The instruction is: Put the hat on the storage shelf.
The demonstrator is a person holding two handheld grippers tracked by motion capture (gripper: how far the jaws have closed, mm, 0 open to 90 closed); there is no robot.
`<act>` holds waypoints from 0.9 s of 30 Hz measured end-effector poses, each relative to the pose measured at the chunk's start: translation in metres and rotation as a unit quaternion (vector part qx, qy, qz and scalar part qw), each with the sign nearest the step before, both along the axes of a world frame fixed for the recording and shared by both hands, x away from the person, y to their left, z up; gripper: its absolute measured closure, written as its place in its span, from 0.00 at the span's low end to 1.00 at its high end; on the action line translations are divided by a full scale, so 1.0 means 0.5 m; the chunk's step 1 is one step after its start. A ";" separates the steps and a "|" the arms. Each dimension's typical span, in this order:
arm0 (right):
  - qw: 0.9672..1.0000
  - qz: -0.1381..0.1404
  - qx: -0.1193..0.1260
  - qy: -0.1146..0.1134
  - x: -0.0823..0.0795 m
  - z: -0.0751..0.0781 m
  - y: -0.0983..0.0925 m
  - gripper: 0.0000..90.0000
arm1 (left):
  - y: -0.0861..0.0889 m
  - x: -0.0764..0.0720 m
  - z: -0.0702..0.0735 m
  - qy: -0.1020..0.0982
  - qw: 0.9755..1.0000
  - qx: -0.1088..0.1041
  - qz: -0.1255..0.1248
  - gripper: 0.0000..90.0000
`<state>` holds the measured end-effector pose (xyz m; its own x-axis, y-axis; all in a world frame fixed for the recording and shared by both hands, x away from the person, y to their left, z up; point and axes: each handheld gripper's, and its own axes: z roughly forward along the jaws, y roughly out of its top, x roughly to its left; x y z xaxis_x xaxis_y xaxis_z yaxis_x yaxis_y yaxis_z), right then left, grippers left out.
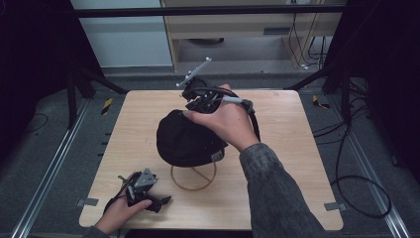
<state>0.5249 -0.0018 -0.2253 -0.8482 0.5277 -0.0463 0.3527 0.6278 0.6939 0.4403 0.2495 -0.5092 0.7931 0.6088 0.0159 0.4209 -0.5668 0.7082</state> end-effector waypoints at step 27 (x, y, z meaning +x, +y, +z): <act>0.998 -0.036 0.036 -0.031 -0.045 0.014 -0.095 0.55 | 0.000 0.000 0.000 0.000 1.000 0.000 0.000 0.00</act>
